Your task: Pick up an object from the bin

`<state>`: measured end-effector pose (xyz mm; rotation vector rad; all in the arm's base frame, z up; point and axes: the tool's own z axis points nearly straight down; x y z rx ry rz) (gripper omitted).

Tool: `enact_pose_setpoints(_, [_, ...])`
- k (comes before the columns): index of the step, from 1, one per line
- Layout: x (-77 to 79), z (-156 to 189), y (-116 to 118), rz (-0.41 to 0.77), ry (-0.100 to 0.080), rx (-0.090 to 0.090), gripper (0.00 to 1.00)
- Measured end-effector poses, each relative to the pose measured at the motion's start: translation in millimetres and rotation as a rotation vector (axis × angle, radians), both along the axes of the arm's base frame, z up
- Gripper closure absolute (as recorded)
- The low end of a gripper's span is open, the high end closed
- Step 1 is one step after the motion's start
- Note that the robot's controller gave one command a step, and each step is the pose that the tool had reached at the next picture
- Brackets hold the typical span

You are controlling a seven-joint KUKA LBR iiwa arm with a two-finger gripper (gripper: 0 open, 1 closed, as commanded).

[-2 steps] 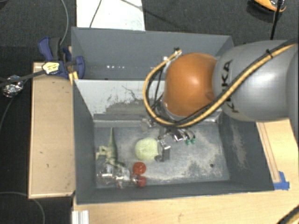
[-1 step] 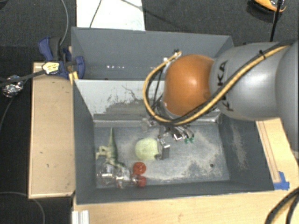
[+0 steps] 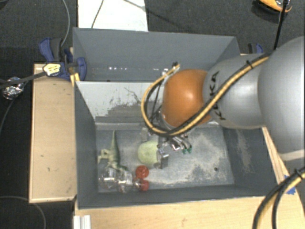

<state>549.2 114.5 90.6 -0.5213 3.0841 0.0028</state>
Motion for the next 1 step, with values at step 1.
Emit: enact_pose_setpoints(1, [-1.9, -20.1, -2.7, -0.012, 0.006, 0.000, 1.00])
